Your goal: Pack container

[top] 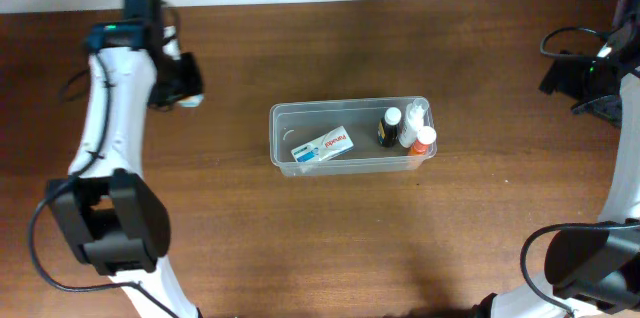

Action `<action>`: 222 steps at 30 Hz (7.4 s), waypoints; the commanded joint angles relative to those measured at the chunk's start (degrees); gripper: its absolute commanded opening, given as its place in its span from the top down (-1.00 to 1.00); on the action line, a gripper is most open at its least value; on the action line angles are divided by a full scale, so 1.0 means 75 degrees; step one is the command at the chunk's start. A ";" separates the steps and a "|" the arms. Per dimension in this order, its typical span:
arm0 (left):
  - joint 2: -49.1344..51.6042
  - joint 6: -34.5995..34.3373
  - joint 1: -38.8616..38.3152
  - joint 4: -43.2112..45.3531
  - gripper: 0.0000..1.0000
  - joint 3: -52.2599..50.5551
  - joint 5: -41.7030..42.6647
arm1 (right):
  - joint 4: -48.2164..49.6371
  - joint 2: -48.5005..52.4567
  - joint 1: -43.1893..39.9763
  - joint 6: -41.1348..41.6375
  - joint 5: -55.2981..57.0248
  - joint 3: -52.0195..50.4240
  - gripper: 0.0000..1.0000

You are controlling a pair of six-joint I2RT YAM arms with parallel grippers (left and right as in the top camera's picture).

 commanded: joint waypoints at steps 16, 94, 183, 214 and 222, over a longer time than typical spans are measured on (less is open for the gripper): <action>-0.0507 0.0300 -0.3246 0.0516 0.54 0.0178 0.0134 | 0.0003 -0.0015 -0.0017 0.0090 0.0070 -0.0047 -0.97; 0.1993 0.0294 -0.5310 0.1475 0.36 0.0154 0.0131 | 0.0003 -0.0015 -0.0017 0.0090 0.0070 -0.0047 -0.97; 0.1990 0.0527 -0.4913 -0.1081 -0.09 0.3209 -0.1230 | 0.0003 -0.0015 -0.0017 0.0090 0.0070 -0.0047 -0.97; -0.2180 0.0635 -0.3179 -0.3751 -0.44 0.3002 -0.0880 | 0.0003 -0.0015 -0.0017 0.0090 0.0070 -0.0047 -0.97; -0.4001 0.0635 -0.3179 -0.3748 -0.99 0.1821 -0.0087 | 0.0003 -0.0015 -0.0017 0.0090 0.0070 -0.0047 -0.97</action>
